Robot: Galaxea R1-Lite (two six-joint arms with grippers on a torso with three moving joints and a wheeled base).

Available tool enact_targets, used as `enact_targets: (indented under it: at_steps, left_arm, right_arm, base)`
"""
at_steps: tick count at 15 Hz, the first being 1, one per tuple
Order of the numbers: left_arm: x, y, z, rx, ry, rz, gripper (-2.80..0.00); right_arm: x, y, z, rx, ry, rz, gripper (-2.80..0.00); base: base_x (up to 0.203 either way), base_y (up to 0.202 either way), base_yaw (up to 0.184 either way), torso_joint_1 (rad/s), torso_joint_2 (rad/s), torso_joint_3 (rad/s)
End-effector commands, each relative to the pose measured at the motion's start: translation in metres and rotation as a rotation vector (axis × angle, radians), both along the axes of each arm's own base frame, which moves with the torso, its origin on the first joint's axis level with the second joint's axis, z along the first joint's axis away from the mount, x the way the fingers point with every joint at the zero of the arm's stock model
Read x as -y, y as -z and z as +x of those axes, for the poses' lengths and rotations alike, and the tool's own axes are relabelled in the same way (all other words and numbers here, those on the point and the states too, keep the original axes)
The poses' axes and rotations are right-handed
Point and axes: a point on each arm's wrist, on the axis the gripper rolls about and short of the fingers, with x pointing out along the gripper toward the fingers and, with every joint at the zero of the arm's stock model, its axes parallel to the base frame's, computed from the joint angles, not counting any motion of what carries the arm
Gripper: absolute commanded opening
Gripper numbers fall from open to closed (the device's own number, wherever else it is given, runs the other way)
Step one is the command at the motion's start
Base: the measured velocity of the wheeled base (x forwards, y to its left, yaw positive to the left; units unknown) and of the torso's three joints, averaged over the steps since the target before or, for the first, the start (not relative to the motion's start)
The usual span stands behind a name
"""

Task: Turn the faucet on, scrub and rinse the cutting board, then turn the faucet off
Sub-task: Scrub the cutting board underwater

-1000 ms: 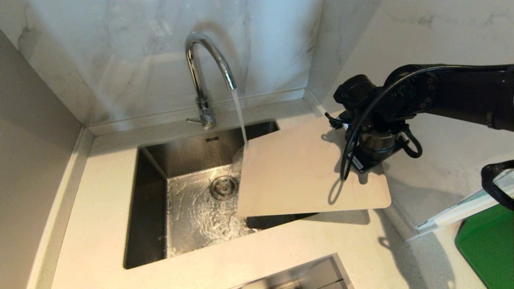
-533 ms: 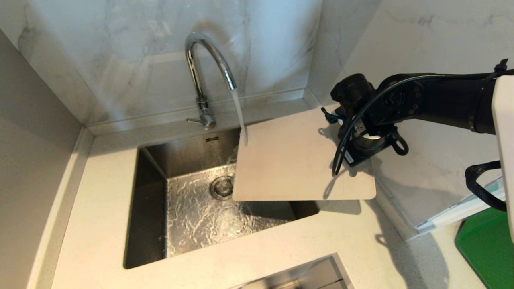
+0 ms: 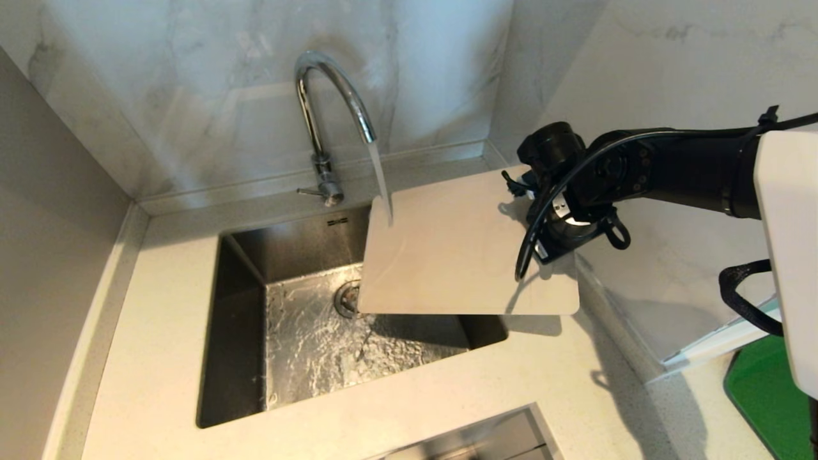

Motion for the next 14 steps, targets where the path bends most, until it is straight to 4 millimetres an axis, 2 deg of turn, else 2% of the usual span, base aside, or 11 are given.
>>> enact_targets:
  at_steps: [1, 7, 14]
  left_arm:
    - [0.000, 0.001, 0.000, -0.001, 0.000, 0.001, -2.80]
    - [0.000, 0.001, 0.000, -0.001, 0.000, 0.001, -2.80]
    - [0.000, 0.001, 0.000, -0.001, 0.000, 0.001, -2.80]
  right_arm:
    - [-0.011, 0.003, -0.001, -0.009, -0.026, -0.006, -2.80]
    - [-0.033, 0.013, 0.002, 0.001, -0.073, -0.004, -2.80]
    - [-0.037, 0.027, 0.011, -0.015, -0.073, -0.008, -2.80]
  base:
    - [0.000, 0.000, 0.000, 0.000, 0.00, 0.000]
    - [0.000, 0.000, 0.000, 0.000, 0.00, 0.000]
    - [0.000, 0.000, 0.000, 0.000, 0.00, 0.000]
